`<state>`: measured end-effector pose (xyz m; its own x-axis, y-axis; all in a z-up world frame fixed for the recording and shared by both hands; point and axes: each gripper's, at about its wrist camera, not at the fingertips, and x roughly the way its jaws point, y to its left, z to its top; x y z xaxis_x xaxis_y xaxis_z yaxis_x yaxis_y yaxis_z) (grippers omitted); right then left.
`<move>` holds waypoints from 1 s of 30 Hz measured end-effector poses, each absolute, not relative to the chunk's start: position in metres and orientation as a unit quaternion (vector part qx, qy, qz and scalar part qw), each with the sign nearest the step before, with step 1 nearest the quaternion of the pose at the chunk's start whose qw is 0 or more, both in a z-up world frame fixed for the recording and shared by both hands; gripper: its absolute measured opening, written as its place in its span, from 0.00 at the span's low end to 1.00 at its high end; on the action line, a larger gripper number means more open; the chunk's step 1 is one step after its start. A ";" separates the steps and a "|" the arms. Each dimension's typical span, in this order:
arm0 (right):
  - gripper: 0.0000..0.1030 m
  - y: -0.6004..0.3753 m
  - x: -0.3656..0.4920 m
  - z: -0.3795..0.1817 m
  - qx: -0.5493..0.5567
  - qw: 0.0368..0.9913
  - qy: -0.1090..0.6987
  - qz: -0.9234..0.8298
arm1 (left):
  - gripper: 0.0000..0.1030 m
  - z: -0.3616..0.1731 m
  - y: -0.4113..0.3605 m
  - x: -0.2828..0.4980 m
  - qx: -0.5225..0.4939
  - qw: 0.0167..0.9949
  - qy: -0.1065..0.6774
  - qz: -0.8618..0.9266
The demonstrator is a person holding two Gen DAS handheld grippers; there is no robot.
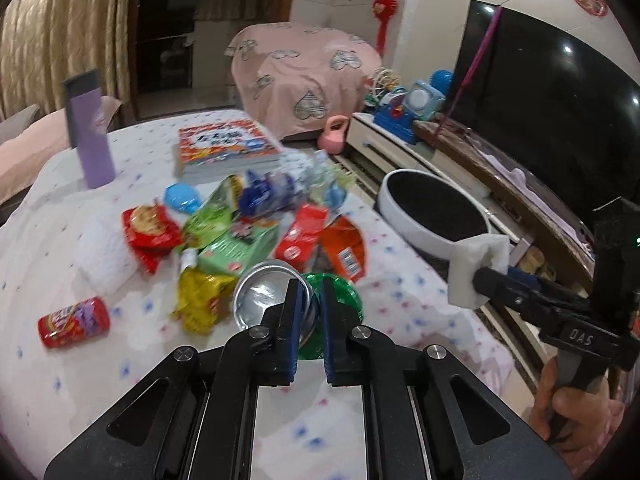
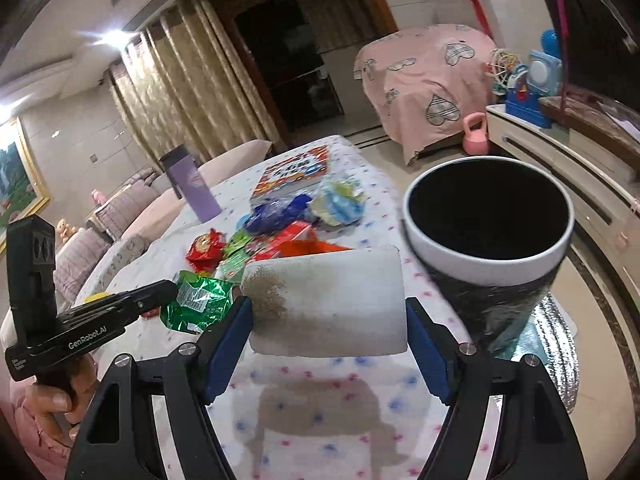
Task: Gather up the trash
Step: 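Carry the green can and white foam block over the trash bin with both grippers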
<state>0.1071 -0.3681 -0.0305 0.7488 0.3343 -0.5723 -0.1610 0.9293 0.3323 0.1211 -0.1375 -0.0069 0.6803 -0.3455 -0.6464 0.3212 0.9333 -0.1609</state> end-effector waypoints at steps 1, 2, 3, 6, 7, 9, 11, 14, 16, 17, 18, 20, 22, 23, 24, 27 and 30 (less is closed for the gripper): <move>0.75 -0.373 0.108 -0.031 0.135 0.926 0.327 0.129 | 0.07 -0.005 -0.141 0.123 -0.021 0.915 0.357 -0.188; 0.75 -0.377 0.107 -0.031 0.137 0.927 0.326 0.128 | 0.06 -0.003 -0.143 0.125 -0.025 0.914 0.357 -0.193; 0.75 -0.380 0.108 -0.031 0.140 0.926 0.326 0.126 | 0.06 -0.001 -0.147 0.126 -0.027 0.913 0.355 -0.199; 0.75 -0.388 0.110 -0.032 0.147 0.926 0.326 0.120 | 0.02 0.004 -0.158 0.129 -0.020 0.912 0.351 -0.213; 0.75 -0.389 0.109 -0.031 0.148 0.926 0.326 0.119 | 0.02 0.004 -0.160 0.128 -0.016 0.911 0.351 -0.214; 0.75 -0.393 0.110 -0.031 0.151 0.926 0.327 0.116 | 0.02 0.000 -0.162 0.128 -0.007 0.911 0.353 -0.212; 0.75 -0.395 0.110 -0.034 0.153 0.925 0.329 0.117 | 0.02 -0.011 -0.156 0.130 -0.005 0.908 0.368 -0.201; 0.74 -0.394 0.112 -0.041 0.157 0.920 0.337 0.122 | 0.02 -0.021 -0.140 0.126 -0.014 0.907 0.374 -0.192; 0.75 -0.390 0.113 -0.045 0.158 0.918 0.341 0.127 | 0.03 -0.019 -0.134 0.120 0.001 0.912 0.368 -0.179; 0.75 -0.389 0.114 -0.046 0.159 0.917 0.342 0.129 | 0.03 -0.020 -0.131 0.119 0.002 0.911 0.370 -0.182; 0.75 -0.386 0.114 -0.046 0.159 0.916 0.344 0.132 | 0.03 -0.020 -0.128 0.117 0.002 0.911 0.371 -0.183; 0.75 -0.381 0.116 -0.047 0.159 0.914 0.346 0.138 | 0.03 -0.023 -0.121 0.112 0.012 0.912 0.374 -0.169; 0.75 -0.376 0.116 -0.047 0.158 0.913 0.346 0.144 | 0.04 -0.029 -0.113 0.111 0.017 0.912 0.382 -0.150; 0.75 -0.373 0.116 -0.046 0.157 0.913 0.346 0.148 | 0.05 -0.035 -0.107 0.110 0.016 0.909 0.391 -0.143; 0.75 -0.371 0.116 -0.046 0.157 0.913 0.346 0.151 | 0.08 -0.041 -0.102 0.112 0.015 0.907 0.399 -0.136; 0.75 -0.364 0.117 -0.045 0.156 0.911 0.347 0.158 | 0.14 -0.062 -0.085 0.121 -0.006 0.894 0.433 -0.117; 0.75 -0.357 0.118 -0.046 0.153 0.909 0.352 0.165 | 0.26 -0.066 -0.078 0.125 -0.012 0.895 0.435 -0.104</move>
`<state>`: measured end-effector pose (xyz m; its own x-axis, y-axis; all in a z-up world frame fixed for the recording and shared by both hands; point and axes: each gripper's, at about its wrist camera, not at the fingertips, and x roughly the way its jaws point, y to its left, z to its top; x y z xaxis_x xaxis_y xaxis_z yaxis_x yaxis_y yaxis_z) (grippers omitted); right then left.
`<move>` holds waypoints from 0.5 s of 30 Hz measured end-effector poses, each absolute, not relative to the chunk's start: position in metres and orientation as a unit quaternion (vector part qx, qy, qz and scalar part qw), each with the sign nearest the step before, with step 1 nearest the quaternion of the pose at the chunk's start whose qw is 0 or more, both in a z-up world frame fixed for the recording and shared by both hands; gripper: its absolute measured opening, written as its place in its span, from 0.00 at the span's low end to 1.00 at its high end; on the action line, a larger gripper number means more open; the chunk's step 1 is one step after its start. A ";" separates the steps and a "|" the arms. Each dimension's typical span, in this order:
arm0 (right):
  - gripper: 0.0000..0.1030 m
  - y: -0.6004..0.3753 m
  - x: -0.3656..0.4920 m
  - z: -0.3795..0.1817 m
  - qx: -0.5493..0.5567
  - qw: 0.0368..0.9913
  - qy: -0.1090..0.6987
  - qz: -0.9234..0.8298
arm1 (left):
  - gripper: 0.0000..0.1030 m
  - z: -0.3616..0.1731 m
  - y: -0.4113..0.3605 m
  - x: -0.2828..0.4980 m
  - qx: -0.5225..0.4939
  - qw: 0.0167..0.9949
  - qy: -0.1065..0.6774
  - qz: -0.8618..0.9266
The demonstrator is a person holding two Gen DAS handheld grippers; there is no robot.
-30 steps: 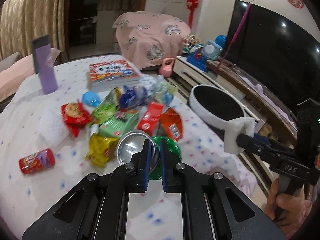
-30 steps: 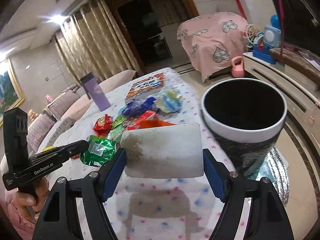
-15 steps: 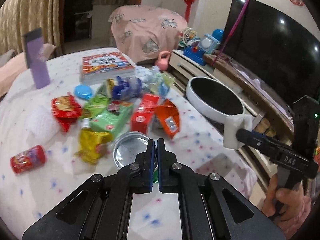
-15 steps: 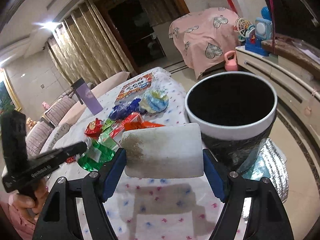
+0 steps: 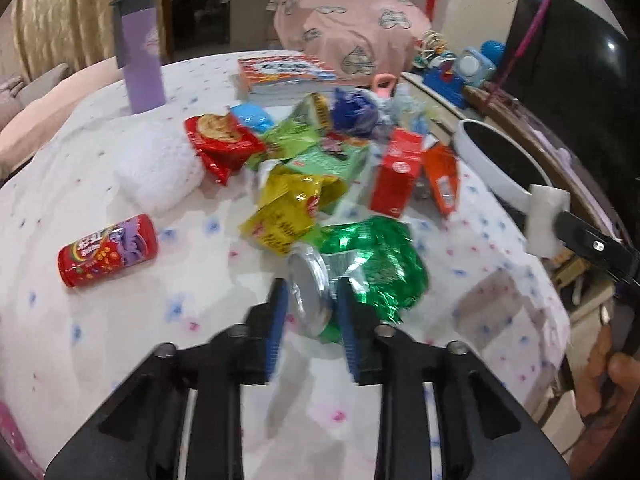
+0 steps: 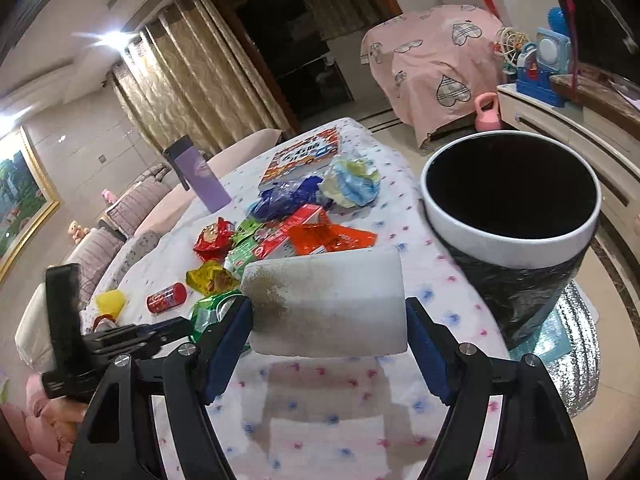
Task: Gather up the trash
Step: 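Carry the green can and white foam block over the trash bin with both grippers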
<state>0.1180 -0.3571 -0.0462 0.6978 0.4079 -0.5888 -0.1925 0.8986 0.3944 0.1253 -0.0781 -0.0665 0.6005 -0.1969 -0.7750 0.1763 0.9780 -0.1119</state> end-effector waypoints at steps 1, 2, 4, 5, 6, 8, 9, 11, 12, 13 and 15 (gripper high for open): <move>0.75 -0.355 0.118 -0.046 0.152 0.908 0.352 0.167 | 0.29 -0.068 -0.078 0.128 -0.013 0.892 0.439 -0.106; 0.75 -0.354 0.118 -0.046 0.151 0.908 0.353 0.168 | 0.29 -0.068 -0.077 0.130 -0.015 0.891 0.441 -0.106; 0.75 -0.352 0.118 -0.046 0.151 0.908 0.353 0.169 | 0.27 -0.070 -0.078 0.134 -0.019 0.890 0.442 -0.109; 0.75 -0.352 0.117 -0.045 0.150 0.908 0.353 0.168 | 0.20 -0.072 -0.079 0.137 -0.022 0.888 0.444 -0.114; 0.75 -0.352 0.117 -0.045 0.149 0.908 0.353 0.168 | 0.10 -0.073 -0.079 0.140 -0.026 0.886 0.446 -0.121; 0.75 -0.352 0.117 -0.045 0.150 0.908 0.353 0.166 | 0.10 -0.073 -0.086 0.144 -0.027 0.885 0.447 -0.127; 0.75 -0.352 0.117 -0.045 0.150 0.908 0.354 0.165 | 0.09 -0.071 -0.089 0.144 -0.029 0.884 0.447 -0.134; 0.75 -0.356 0.116 -0.045 0.150 0.909 0.353 0.160 | 0.09 -0.064 -0.095 0.141 -0.041 0.885 0.440 -0.149; 0.75 -0.358 0.115 -0.044 0.150 0.910 0.352 0.159 | 0.09 -0.060 -0.099 0.139 -0.040 0.887 0.434 -0.154; 0.75 -0.360 0.114 -0.044 0.151 0.911 0.351 0.158 | 0.09 -0.054 -0.105 0.137 -0.038 0.889 0.427 -0.161; 0.75 -0.366 0.112 -0.041 0.152 0.913 0.347 0.152 | 0.09 -0.044 -0.117 0.134 -0.034 0.892 0.416 -0.177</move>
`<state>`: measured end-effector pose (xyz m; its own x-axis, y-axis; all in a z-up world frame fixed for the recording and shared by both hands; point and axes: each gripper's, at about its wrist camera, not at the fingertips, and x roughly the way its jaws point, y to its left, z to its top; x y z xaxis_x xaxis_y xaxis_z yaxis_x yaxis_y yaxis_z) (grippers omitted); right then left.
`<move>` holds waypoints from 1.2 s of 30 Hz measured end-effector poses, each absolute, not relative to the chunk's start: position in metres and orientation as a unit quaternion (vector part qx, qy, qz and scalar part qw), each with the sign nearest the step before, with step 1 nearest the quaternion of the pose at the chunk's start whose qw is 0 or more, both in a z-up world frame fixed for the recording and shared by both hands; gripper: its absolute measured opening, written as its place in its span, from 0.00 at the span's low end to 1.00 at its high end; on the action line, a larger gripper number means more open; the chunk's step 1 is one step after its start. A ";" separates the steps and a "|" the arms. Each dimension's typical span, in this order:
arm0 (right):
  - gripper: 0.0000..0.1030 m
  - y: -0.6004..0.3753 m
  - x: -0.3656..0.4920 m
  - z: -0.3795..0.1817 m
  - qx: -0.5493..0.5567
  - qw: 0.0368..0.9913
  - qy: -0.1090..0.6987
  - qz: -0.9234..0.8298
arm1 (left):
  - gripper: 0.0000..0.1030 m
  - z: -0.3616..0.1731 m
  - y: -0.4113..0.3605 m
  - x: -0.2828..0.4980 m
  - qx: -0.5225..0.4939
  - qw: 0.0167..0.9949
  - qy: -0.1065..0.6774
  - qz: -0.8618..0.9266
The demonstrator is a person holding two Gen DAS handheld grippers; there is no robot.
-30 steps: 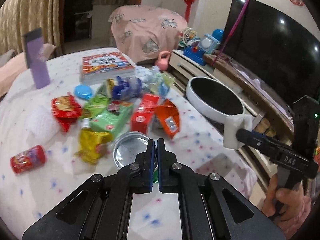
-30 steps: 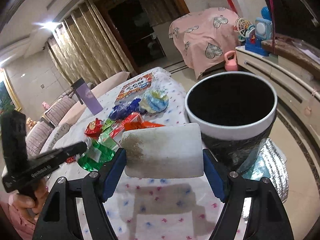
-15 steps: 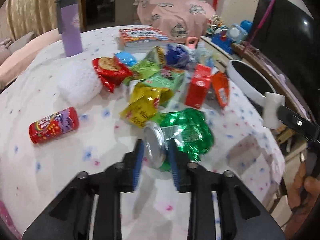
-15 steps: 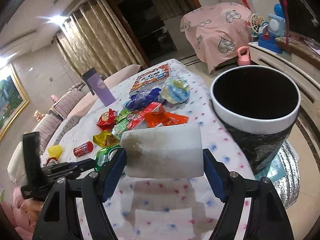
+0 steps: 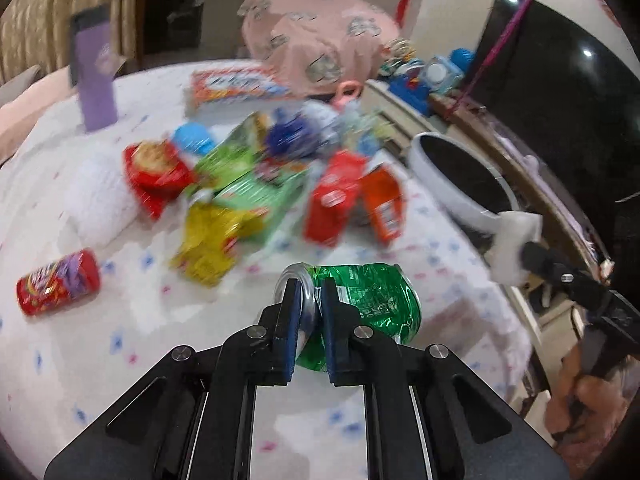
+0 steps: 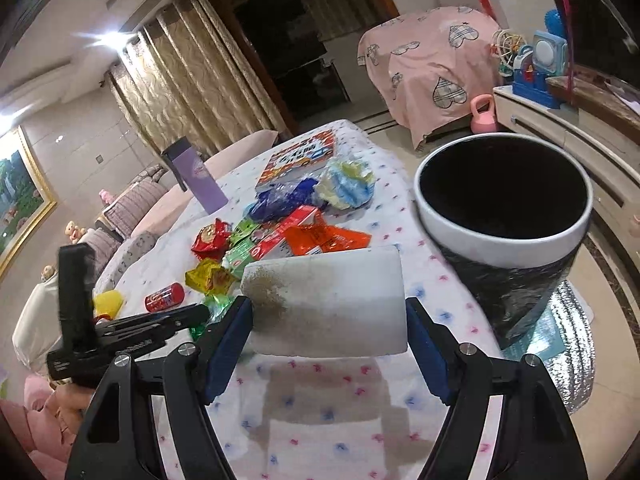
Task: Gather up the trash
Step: 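Carry the green can and white foam block over the trash bin with both grippers, then open both grippers to drop the can and foam block into the bin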
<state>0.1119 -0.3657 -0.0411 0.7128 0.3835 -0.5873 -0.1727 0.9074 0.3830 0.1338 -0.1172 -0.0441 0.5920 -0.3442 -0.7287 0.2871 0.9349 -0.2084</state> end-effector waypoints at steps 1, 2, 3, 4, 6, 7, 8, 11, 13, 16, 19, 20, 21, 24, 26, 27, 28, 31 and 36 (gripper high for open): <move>0.75 -0.371 0.111 -0.039 0.152 0.915 0.344 0.147 | 0.09 -0.039 -0.124 0.133 -0.029 0.893 0.409 -0.184; 0.75 -0.374 0.110 -0.038 0.152 0.916 0.343 0.144 | 0.09 -0.035 -0.131 0.133 -0.027 0.894 0.405 -0.190; 0.75 -0.378 0.110 -0.037 0.153 0.917 0.341 0.141 | 0.09 -0.032 -0.135 0.133 -0.028 0.894 0.403 -0.196; 0.75 -0.385 0.110 -0.036 0.154 0.918 0.340 0.135 | 0.09 -0.028 -0.142 0.134 -0.028 0.893 0.400 -0.204; 0.75 -0.394 0.109 -0.034 0.155 0.920 0.338 0.127 | 0.09 -0.022 -0.153 0.137 -0.022 0.894 0.393 -0.213; 0.75 -0.399 0.109 -0.033 0.156 0.920 0.338 0.121 | 0.09 -0.019 -0.159 0.138 -0.019 0.895 0.389 -0.217; 0.75 -0.403 0.109 -0.032 0.157 0.921 0.337 0.117 | 0.09 -0.017 -0.165 0.140 -0.017 0.895 0.387 -0.221; 0.75 -0.419 0.112 -0.031 0.166 0.921 0.335 0.106 | 0.09 -0.008 -0.181 0.148 -0.011 0.897 0.377 -0.230; 0.75 -0.428 0.116 -0.029 0.166 0.922 0.336 0.098 | 0.09 -0.003 -0.191 0.153 -0.007 0.899 0.370 -0.234; 0.75 -0.439 0.123 -0.026 0.161 0.924 0.335 0.090 | 0.09 0.001 -0.205 0.164 -0.002 0.901 0.364 -0.236; 0.75 -0.447 0.132 -0.024 0.152 0.926 0.337 0.084 | 0.09 0.006 -0.220 0.178 0.003 0.903 0.358 -0.237; 0.75 -0.451 0.137 -0.023 0.148 0.926 0.338 0.080 | 0.09 0.007 -0.225 0.183 0.005 0.904 0.356 -0.237; 0.75 -0.455 0.141 -0.023 0.145 0.927 0.338 0.078 | 0.09 0.008 -0.229 0.186 0.005 0.904 0.355 -0.237; 0.75 -0.464 0.155 -0.023 0.138 0.926 0.344 0.072 | 0.09 0.012 -0.246 0.202 0.012 0.907 0.350 -0.236; 0.75 -0.471 0.163 -0.024 0.133 0.926 0.348 0.066 | 0.09 0.013 -0.259 0.212 0.017 0.908 0.346 -0.235; 0.75 -0.474 0.167 -0.024 0.130 0.926 0.350 0.065 | 0.09 0.014 -0.266 0.217 0.021 0.908 0.345 -0.235; 0.75 -0.477 0.170 -0.025 0.127 0.926 0.351 0.062 | 0.09 0.013 -0.271 0.221 0.023 0.908 0.345 -0.235; 0.75 -0.486 0.182 -0.026 0.122 0.924 0.357 0.059 | 0.09 0.011 -0.289 0.234 0.031 0.907 0.347 -0.237; 0.75 -0.500 0.202 -0.031 0.106 0.920 0.372 0.061 | 0.09 0.003 -0.313 0.254 0.045 0.904 0.353 -0.237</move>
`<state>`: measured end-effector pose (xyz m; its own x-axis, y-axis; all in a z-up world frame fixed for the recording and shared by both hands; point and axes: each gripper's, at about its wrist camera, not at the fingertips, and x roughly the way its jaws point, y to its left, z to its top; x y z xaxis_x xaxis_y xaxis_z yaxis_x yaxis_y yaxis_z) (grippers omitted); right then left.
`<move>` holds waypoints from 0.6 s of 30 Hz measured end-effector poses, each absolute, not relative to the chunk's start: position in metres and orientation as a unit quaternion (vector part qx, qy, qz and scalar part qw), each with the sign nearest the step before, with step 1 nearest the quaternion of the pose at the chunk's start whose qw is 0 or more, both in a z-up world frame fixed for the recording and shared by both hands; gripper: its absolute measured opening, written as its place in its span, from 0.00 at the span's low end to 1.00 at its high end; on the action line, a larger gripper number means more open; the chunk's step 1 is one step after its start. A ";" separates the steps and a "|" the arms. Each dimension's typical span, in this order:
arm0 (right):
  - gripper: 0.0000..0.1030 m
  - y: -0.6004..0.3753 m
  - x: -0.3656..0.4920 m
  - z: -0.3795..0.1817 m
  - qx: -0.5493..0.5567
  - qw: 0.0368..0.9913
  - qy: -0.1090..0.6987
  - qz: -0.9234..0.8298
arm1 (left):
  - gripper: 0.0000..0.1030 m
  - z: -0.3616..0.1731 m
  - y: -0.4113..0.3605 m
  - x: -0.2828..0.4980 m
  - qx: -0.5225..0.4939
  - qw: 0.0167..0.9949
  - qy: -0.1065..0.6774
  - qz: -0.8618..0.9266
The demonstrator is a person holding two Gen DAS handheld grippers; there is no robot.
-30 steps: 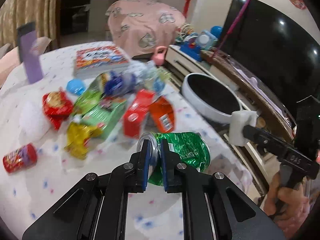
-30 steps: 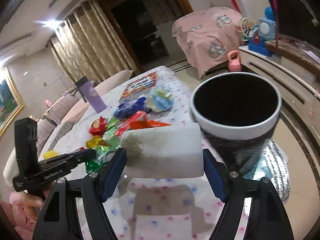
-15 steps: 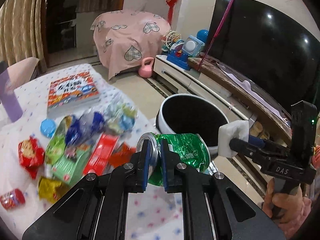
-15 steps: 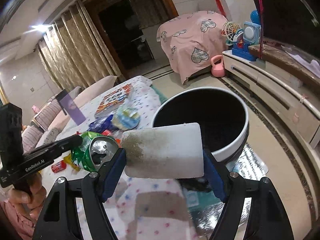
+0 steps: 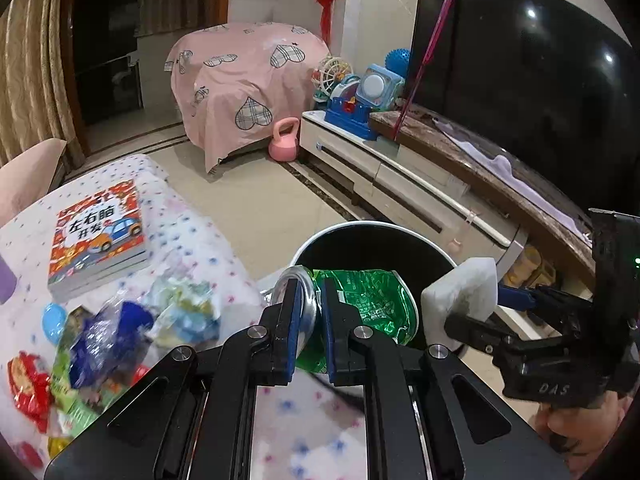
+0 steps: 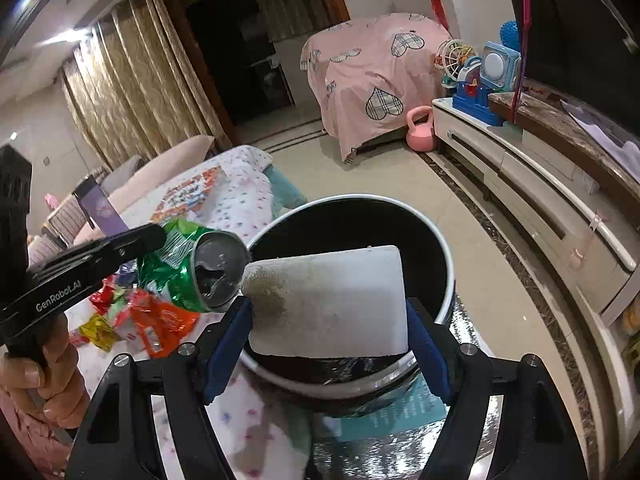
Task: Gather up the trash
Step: 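Open both grippers to drop the can and foam block into the bin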
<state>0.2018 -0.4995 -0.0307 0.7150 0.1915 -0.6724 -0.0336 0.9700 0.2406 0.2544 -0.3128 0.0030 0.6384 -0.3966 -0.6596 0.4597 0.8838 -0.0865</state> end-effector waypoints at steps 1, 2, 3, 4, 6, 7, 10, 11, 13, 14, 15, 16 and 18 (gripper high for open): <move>0.76 -0.501 0.205 -0.032 0.103 0.918 0.377 0.064 | 0.09 0.002 -0.315 0.257 0.045 0.903 0.355 -0.236; 0.76 -0.501 0.207 -0.033 0.099 0.918 0.379 0.064 | 0.09 0.000 -0.318 0.259 0.046 0.903 0.357 -0.236; 0.76 -0.502 0.209 -0.034 0.096 0.917 0.381 0.063 | 0.09 -0.001 -0.320 0.262 0.047 0.902 0.359 -0.236; 0.76 -0.503 0.213 -0.036 0.091 0.916 0.386 0.063 | 0.09 -0.003 -0.322 0.263 0.048 0.901 0.361 -0.237; 0.76 -0.507 0.218 -0.039 0.088 0.914 0.391 0.062 | 0.09 -0.006 -0.327 0.264 0.053 0.900 0.362 -0.236; 0.76 -0.508 0.220 -0.041 0.085 0.913 0.393 0.063 | 0.09 -0.007 -0.329 0.264 0.055 0.900 0.363 -0.236; 0.76 -0.508 0.223 -0.043 0.080 0.912 0.398 0.066 | 0.09 -0.010 -0.336 0.269 0.059 0.897 0.367 -0.237; 0.76 -0.508 0.223 -0.044 0.078 0.911 0.399 0.067 | 0.09 -0.011 -0.337 0.269 0.058 0.895 0.370 -0.241; 0.78 -0.508 0.226 -0.046 0.074 0.909 0.403 0.070 | 0.09 -0.013 -0.341 0.271 0.061 0.891 0.375 -0.247; 0.79 -0.508 0.226 -0.047 0.073 0.908 0.405 0.073 | 0.09 -0.014 -0.344 0.272 0.065 0.890 0.378 -0.246; 0.80 -0.507 0.227 -0.047 0.071 0.907 0.407 0.076 | 0.10 -0.015 -0.345 0.272 0.066 0.889 0.380 -0.247; 0.80 -0.507 0.228 -0.048 0.070 0.906 0.409 0.077 | 0.12 -0.016 -0.345 0.273 0.064 0.888 0.382 -0.247; 0.85 -0.508 0.229 -0.050 0.072 0.905 0.412 0.079 | 0.18 -0.015 -0.344 0.271 0.062 0.889 0.381 -0.247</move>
